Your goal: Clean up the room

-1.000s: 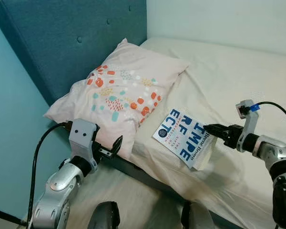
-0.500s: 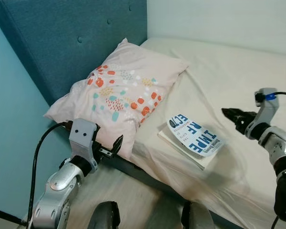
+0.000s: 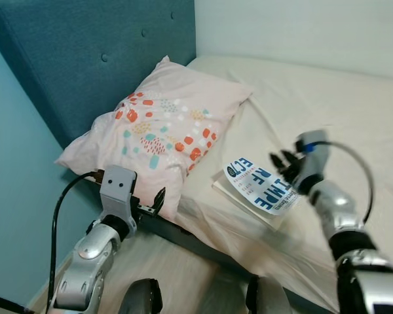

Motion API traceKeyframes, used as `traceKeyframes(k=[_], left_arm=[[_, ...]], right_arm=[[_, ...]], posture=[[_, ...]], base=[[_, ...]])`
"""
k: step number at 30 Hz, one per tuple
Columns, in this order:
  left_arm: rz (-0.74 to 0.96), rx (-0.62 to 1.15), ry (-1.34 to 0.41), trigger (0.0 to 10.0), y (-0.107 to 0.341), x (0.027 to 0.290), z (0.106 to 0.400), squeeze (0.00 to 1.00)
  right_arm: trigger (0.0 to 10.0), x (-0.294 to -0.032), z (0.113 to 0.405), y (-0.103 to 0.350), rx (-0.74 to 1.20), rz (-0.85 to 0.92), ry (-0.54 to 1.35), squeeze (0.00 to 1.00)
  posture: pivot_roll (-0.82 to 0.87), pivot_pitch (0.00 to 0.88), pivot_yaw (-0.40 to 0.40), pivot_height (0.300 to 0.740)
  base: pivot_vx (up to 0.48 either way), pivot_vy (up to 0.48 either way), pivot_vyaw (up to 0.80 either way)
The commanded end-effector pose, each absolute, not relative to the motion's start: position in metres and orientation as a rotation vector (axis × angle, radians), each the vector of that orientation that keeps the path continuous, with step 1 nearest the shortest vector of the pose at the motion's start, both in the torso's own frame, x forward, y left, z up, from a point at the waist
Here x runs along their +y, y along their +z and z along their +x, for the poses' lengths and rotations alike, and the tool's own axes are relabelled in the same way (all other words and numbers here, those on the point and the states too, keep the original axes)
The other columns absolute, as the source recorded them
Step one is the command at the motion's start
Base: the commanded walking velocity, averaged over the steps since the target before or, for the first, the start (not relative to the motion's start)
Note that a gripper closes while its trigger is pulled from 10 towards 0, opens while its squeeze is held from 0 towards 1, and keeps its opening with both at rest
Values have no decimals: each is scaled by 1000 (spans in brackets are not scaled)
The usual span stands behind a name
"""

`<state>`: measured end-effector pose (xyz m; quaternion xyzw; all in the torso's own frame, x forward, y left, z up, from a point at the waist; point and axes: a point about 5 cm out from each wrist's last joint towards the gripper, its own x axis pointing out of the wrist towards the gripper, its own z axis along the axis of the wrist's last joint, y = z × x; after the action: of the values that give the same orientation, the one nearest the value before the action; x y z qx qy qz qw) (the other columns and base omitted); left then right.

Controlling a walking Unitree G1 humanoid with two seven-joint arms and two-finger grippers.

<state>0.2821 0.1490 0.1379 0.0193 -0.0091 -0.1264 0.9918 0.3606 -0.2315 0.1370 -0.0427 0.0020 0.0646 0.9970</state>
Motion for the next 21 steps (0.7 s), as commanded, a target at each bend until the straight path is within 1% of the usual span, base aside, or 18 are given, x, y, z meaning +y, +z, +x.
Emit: traceKeyframes(k=[1,3,5,6,8,9,10,12,13,15,21], left_arm=[[36,4,-239,10000,131,149,281,0],[37,6,-235,10000,130,150,281,0],[42,11,-218,10000,127,153,280,0],[42,11,-218,10000,127,153,280,0],[49,7,-207,10000,125,154,281,0],[49,7,-207,10000,125,154,281,0],[52,-5,-207,10000,126,152,282,0],[52,-5,-207,10000,126,152,282,0],[51,-24,-216,10000,127,146,287,0],[45,-31,-223,10000,127,141,289,0],[30,-33,-234,10000,126,133,292,0]], right_arm=[[10000,-231,358,140,-43,-61,60,0],[10000,-228,355,139,-59,-52,30,0],[10000,-214,345,140,-101,-103,-13,0],[10000,-214,345,140,-101,-103,-13,0],[10000,-201,336,141,-143,-135,-29,0],[10000,-201,336,141,-143,-135,-29,0],[10000,-195,330,139,-153,-127,-36,0],[10000,-195,330,139,-153,-127,-36,0],[10000,-189,318,130,-143,-97,-73,0],[10000,-188,309,125,-133,-79,-104,0],[10000,-187,300,123,-120,-78,-122,0]], posture=[[63,92,18,574],[63,92,18,574],[44,78,25,574],[44,78,25,574],[35,74,29,574],[35,74,29,574],[26,71,31,574],[26,71,31,574],[14,70,34,574],[7,71,36,574],[-7,65,41,574]], base=[[0,0,0],[0,0,0],[0,0,0],[0,0,0],[0,0,0],[0,0,0],[0,0,0],[0,0,0],[0,0,0],[0,0,0],[0,0,0]])
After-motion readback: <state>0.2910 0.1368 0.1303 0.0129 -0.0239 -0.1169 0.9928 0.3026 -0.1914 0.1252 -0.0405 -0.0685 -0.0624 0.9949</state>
